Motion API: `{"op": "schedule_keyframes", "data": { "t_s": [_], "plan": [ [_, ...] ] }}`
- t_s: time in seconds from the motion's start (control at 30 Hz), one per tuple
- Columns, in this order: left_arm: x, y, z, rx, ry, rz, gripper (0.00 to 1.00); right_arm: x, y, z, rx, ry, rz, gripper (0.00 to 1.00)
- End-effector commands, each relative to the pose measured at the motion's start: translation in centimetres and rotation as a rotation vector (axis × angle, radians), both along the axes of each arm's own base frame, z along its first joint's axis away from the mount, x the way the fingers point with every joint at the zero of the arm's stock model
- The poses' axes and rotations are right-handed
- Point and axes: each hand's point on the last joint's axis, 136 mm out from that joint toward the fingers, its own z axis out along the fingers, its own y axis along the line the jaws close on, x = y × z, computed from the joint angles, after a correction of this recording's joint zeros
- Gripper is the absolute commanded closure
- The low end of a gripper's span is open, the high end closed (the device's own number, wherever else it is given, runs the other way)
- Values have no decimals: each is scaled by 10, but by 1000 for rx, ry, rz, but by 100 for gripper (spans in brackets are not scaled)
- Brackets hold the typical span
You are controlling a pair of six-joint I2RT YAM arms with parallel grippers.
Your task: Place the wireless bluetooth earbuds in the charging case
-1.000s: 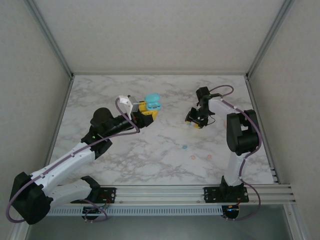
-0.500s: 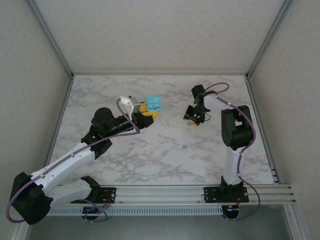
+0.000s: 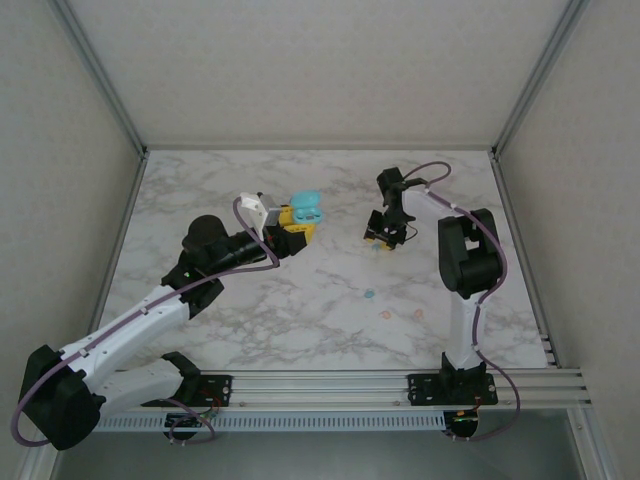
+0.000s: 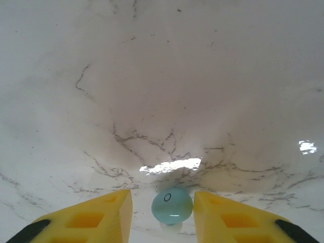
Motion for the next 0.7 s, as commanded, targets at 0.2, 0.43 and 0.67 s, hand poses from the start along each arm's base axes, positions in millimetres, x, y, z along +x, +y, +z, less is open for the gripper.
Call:
{"op": "schedule_keyframes", "data": {
  "t_s": [0.2, 0.43, 0.67],
  "plan": [
    [-3, 0, 19, -22, -41, -1, 78, -5, -6, -11, -85, 32, 44, 63],
    [-2, 0, 17, -20, -38, 0, 78, -5, -2, -12, -103, 31, 77, 67],
    [-1, -1, 15, -12, -33, 0, 77, -6, 9, -11, -131, 19, 165, 67]
  ]
}}
